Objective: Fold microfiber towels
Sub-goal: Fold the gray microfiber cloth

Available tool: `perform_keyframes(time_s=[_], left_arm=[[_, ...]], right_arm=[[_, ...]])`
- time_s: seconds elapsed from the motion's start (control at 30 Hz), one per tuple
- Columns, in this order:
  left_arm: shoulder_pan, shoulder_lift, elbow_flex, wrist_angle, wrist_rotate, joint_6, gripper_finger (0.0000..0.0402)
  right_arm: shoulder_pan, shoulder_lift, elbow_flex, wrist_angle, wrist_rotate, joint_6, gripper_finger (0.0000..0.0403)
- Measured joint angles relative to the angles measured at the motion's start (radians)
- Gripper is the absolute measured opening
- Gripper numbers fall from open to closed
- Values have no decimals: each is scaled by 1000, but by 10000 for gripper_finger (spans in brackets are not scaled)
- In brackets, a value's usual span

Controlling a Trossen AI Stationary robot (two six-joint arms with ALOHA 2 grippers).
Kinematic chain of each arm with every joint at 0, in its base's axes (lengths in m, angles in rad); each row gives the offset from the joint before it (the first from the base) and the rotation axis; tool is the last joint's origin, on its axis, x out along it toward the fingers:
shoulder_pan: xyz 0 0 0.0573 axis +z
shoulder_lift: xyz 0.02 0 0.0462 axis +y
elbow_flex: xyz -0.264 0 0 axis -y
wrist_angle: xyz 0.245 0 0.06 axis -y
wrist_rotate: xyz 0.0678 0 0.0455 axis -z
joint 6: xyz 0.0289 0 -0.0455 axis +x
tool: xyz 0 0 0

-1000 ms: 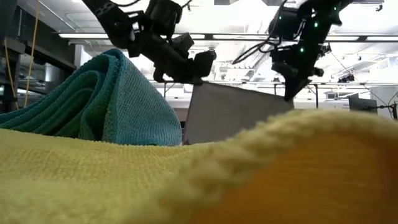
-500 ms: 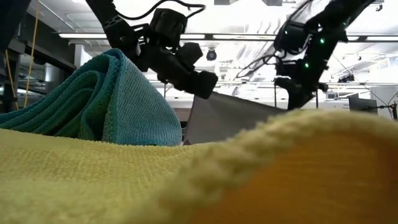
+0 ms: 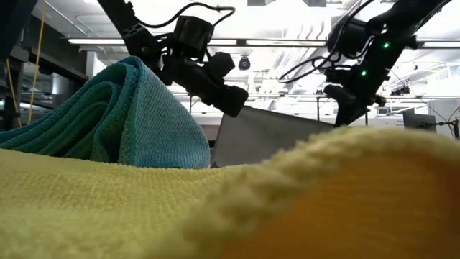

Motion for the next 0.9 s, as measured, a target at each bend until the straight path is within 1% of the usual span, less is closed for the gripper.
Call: perform_keyframes(time_s=[0.13,0.3,0.37,0.5,0.63,0.77,0.9], left_arm=[[-52,0,0,-7,-1,91,0],[-155,0,0,-49,-11,101,0],[-196,0,0,-59,-36,114,0],[-267,0,-8,-82,-114,145,0],[-317,0,-33,-100,-180,154,0],[-361,0,-82,-93,-222,114,0],[-407,0,-121,-91,-260,65,0]], right_arm=[[37,-55,0,-76,4,30,0],[88,-79,-1,-144,-11,70,0],[116,-77,-4,-161,-26,92,0],[174,-74,-39,-149,-48,142,0],[233,-75,-86,-96,-51,192,0],[282,-75,-114,-39,-40,212,0],[301,-75,-129,17,-18,212,0]])
